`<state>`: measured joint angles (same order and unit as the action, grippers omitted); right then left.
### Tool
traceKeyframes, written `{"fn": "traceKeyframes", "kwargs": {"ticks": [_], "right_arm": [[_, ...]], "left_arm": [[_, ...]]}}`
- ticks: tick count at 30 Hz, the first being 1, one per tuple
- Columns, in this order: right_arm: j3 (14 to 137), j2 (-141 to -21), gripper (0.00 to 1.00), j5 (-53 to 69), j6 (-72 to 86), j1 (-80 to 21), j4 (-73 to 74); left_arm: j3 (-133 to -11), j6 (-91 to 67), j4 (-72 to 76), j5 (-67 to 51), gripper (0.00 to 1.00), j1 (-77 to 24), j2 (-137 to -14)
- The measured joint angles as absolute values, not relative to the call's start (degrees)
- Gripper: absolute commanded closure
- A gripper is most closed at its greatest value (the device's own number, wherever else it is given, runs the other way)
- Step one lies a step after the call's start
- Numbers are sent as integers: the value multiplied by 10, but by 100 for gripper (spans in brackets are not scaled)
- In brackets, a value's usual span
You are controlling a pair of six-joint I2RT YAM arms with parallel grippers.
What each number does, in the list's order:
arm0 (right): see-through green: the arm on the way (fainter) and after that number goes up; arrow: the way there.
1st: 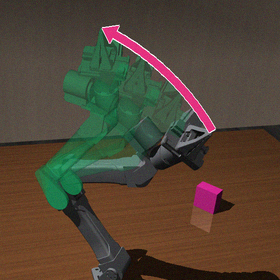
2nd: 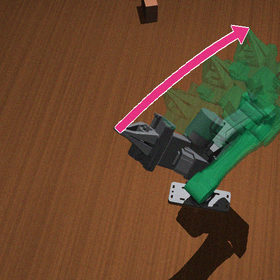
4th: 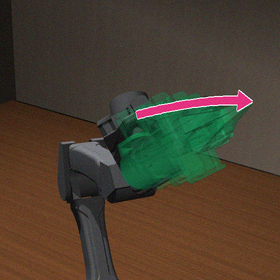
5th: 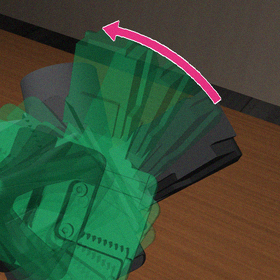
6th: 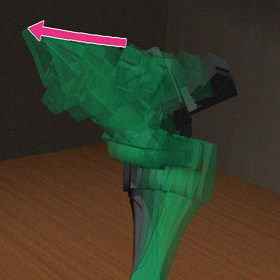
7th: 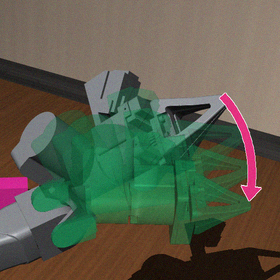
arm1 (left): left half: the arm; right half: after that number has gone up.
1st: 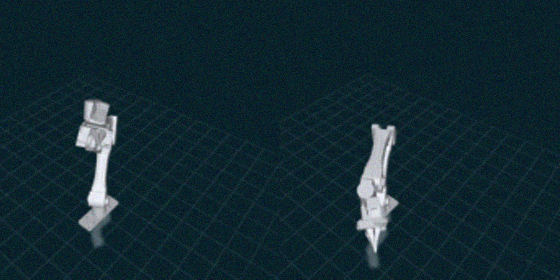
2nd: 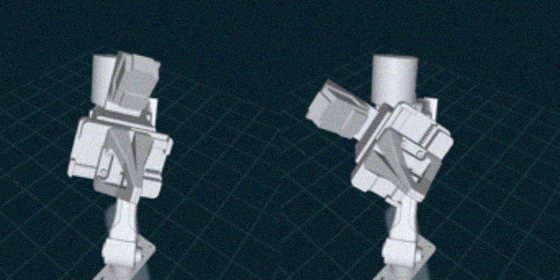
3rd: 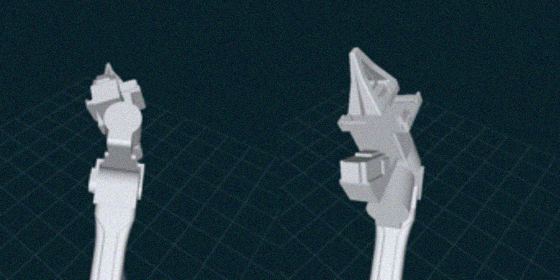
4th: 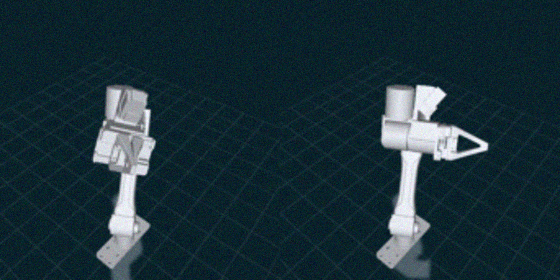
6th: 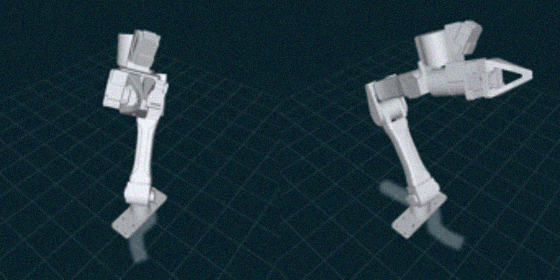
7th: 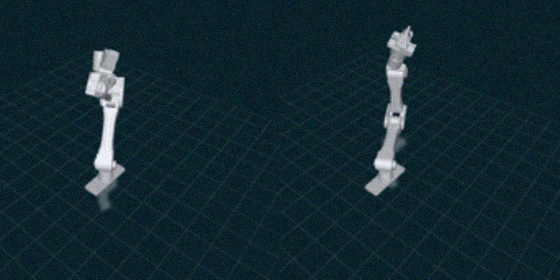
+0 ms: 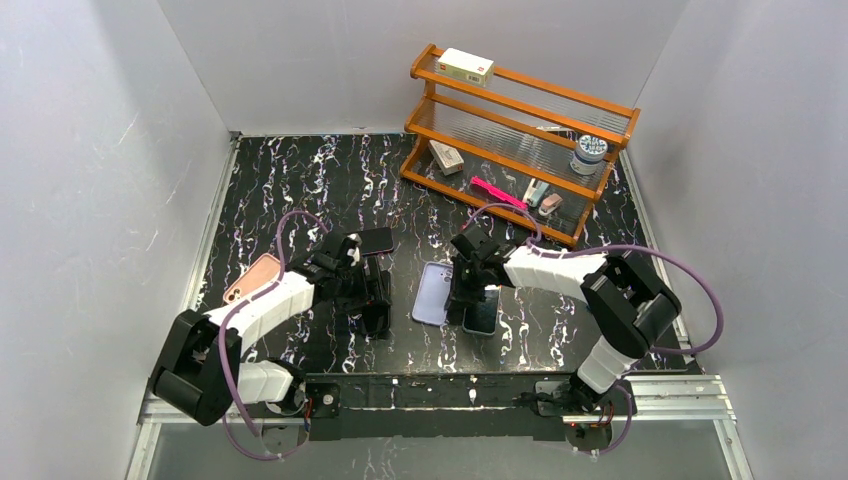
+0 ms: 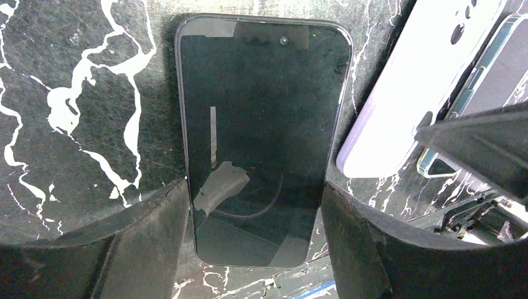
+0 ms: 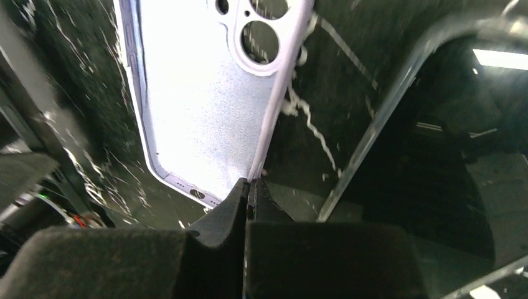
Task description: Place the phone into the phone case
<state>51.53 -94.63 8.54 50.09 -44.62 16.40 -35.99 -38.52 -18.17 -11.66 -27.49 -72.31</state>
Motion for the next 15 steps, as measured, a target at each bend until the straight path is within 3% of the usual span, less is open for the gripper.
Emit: {"fn": "traceKeyframes", "kwargs": {"ticks": [4, 11, 15], "right_arm": [[514, -932, 92, 71, 485, -472, 208], [511, -897, 58, 63, 480, -477, 255], [511, -853, 51, 77, 483, -477, 239]], "left_arm": [[-356, -386, -180, -117, 67, -275, -715], [-340, -396, -172, -133, 68, -275, -688], [-333, -413, -159, -147, 69, -275, -674]]}}
